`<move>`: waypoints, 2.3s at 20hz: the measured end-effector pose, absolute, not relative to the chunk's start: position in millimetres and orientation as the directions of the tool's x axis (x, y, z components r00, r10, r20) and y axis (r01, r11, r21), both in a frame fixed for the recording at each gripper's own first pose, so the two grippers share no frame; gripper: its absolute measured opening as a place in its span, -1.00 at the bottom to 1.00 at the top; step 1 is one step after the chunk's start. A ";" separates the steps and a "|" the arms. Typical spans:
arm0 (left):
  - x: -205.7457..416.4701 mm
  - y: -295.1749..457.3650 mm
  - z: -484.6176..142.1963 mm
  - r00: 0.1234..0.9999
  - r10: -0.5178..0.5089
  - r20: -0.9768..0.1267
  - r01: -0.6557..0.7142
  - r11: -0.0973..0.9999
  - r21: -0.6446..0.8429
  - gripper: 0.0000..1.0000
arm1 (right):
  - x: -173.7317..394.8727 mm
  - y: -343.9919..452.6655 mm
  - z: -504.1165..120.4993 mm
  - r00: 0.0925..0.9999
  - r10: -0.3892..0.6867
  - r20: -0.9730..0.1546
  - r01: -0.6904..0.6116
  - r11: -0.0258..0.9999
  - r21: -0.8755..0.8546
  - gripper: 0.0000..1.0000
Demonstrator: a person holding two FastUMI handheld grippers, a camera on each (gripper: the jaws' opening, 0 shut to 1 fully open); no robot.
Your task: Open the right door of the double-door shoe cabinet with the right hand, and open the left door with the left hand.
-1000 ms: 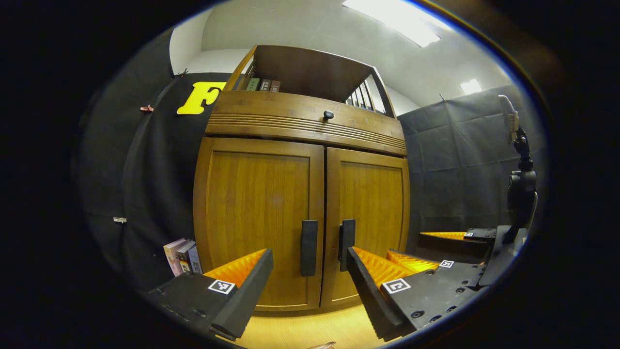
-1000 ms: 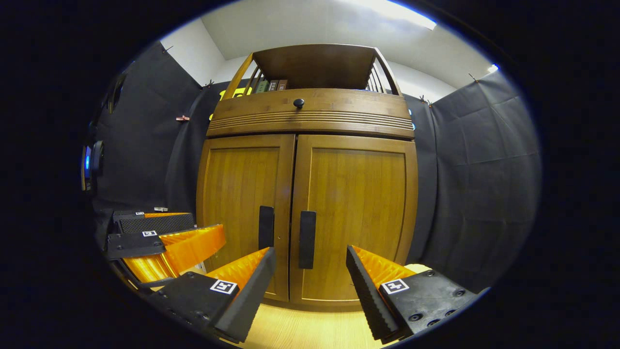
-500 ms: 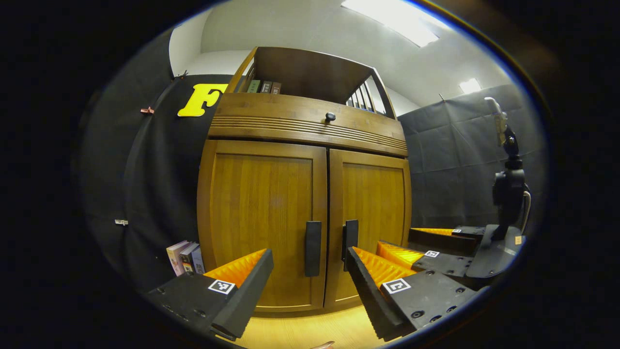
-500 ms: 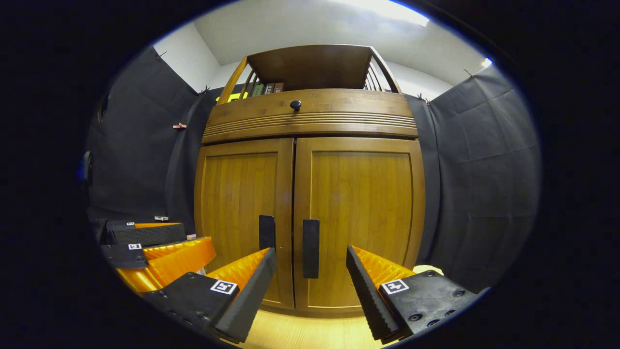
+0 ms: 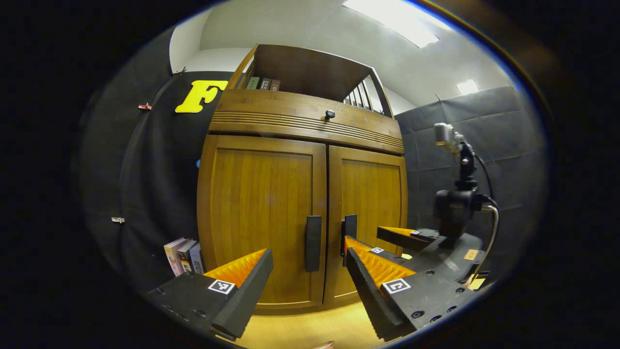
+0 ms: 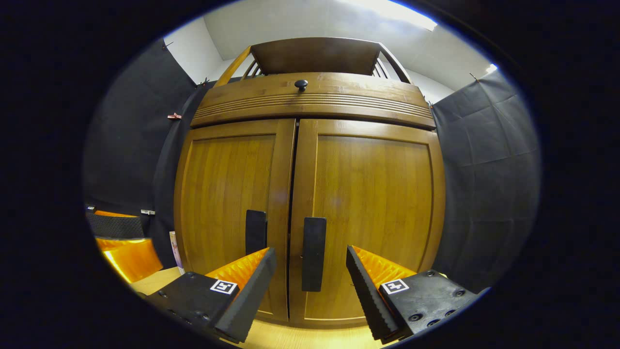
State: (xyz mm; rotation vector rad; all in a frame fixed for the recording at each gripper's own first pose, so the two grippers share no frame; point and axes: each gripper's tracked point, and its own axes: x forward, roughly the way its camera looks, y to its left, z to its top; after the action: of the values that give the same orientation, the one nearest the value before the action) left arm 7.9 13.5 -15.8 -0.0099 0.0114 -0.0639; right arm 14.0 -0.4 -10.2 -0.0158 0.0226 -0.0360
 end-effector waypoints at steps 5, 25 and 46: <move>4.1 28.8 -24.2 0.999 -0.043 -0.028 0.043 0.999 -0.006 0.89 | 24.9 -4.6 -21.0 0.996 -0.080 -0.039 0.081 0.997 0.015 0.84; -6.6 44.1 -24.8 0.999 0.024 -0.025 -0.024 1.000 -0.011 0.89 | 12.5 -3.8 -48.4 0.988 -0.033 -0.151 0.033 0.999 -0.006 -0.63; -6.3 -65.2 -19.2 0.995 -0.099 0.009 0.099 0.995 -0.013 0.89 | -135.1 -96.9 -1.3 0.984 -0.051 -0.169 0.052 0.999 -0.002 -0.56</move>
State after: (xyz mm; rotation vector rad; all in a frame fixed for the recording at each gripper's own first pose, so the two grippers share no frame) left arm -6.3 -65.2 -19.2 -0.0133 -0.0083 -0.0991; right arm -135.1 -96.9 -1.3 0.0022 0.1698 -0.0517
